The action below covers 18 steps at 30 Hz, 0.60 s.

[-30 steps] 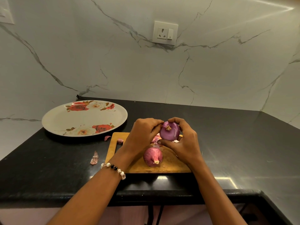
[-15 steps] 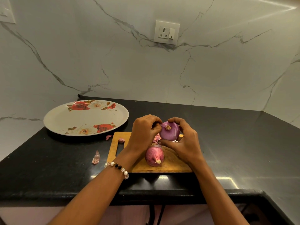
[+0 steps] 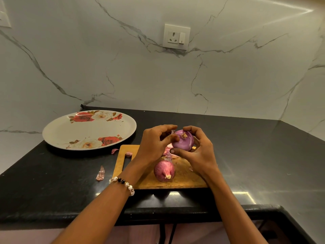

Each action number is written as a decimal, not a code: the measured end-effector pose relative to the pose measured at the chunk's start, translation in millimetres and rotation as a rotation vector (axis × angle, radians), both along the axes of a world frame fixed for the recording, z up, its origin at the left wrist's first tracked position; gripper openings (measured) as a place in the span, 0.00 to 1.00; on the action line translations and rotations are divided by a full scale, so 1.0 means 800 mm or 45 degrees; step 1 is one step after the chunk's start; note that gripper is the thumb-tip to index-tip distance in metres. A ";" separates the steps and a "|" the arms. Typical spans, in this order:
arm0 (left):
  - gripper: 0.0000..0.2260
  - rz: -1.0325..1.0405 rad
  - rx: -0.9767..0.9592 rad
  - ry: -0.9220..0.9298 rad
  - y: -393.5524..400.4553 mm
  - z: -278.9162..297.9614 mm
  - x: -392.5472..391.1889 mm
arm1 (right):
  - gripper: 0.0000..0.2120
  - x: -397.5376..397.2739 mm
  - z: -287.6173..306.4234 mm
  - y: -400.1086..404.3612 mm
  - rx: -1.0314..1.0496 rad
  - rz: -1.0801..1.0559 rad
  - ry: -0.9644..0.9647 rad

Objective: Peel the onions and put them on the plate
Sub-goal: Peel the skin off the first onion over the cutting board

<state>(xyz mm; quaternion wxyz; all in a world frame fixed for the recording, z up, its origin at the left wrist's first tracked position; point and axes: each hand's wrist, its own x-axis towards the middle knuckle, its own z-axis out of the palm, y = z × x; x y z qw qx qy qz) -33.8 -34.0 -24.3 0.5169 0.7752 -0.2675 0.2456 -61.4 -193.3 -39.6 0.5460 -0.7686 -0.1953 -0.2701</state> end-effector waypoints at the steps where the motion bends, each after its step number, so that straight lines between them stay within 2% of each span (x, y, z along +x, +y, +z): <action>1: 0.15 -0.008 -0.007 0.029 0.001 0.000 0.000 | 0.32 -0.001 0.000 0.000 0.000 0.004 0.004; 6: 0.09 0.014 -0.133 0.137 0.009 0.004 0.000 | 0.32 -0.004 0.003 -0.001 0.040 0.027 0.043; 18: 0.11 0.079 0.022 -0.011 0.006 0.001 0.000 | 0.32 -0.004 0.002 0.001 -0.016 0.026 0.038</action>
